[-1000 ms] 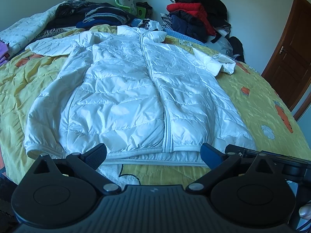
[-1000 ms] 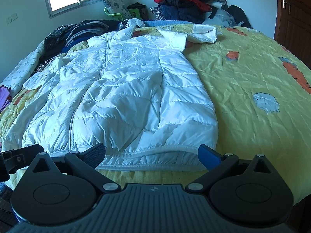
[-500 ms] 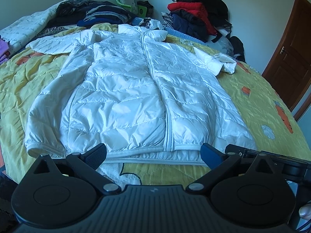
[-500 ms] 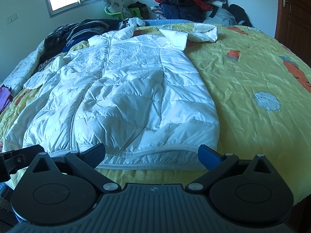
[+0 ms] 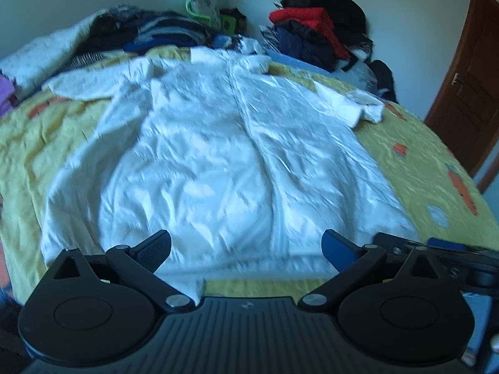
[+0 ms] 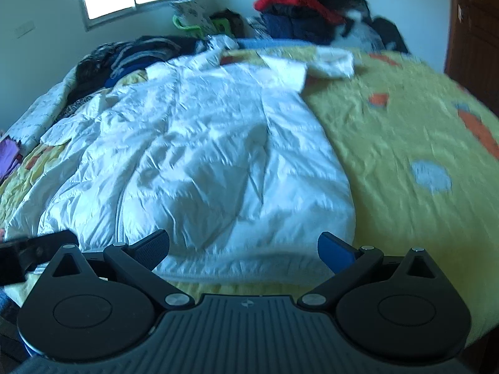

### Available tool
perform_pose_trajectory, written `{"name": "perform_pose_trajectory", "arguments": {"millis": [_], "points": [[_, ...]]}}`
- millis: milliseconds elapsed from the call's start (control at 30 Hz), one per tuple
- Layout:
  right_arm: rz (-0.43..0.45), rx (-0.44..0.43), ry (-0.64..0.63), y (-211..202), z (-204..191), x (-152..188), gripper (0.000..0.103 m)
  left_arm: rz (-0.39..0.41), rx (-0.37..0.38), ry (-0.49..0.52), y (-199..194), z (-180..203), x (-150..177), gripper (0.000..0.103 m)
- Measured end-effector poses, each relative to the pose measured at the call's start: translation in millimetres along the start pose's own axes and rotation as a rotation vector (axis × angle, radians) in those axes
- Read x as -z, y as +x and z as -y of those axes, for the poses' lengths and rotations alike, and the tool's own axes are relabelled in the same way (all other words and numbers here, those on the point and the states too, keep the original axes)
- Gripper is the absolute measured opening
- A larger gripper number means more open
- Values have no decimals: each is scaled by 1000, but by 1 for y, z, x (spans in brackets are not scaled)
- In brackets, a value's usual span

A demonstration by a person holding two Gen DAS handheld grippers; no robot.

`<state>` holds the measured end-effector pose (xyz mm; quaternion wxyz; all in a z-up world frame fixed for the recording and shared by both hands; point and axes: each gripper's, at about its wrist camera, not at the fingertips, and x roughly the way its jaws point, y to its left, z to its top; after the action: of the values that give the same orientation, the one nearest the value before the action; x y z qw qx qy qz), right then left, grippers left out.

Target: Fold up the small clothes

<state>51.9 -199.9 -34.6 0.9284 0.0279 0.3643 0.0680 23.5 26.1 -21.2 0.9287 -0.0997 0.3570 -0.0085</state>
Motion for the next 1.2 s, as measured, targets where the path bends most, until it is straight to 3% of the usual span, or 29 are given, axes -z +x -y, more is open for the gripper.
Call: {"name": "perform_pose_trajectory", "arguments": {"millis": [133, 267, 467, 533, 700, 800, 933, 1067, 1200], "points": [[22, 12, -76, 6, -6, -9, 102, -30, 2, -7, 16, 0, -11, 103], [11, -16, -74, 22, -5, -31, 102, -28, -27, 13, 33, 1, -31, 103], [49, -76, -96, 55, -10, -88, 102, 12, -114, 15, 72, -9, -78, 103], [54, -114, -93, 71, -10, -109, 102, 0, -127, -12, 93, -18, -93, 103], [93, -310, -64, 126, -10, -185, 102, -30, -149, -78, 146, -38, -124, 103], [101, -418, -13, 172, -3, -243, 103, -10, -145, -83, 175, -47, -139, 103], [39, -511, 122, 258, 8, -325, 103, 40, -124, -84, 208, -55, -161, 103], [0, -475, 203, 350, 11, -392, 103, 108, -79, -74, 238, -61, -178, 103], [-18, -375, 232, 443, 7, -430, 100, 92, -82, -41, 271, -67, -170, 103]]}}
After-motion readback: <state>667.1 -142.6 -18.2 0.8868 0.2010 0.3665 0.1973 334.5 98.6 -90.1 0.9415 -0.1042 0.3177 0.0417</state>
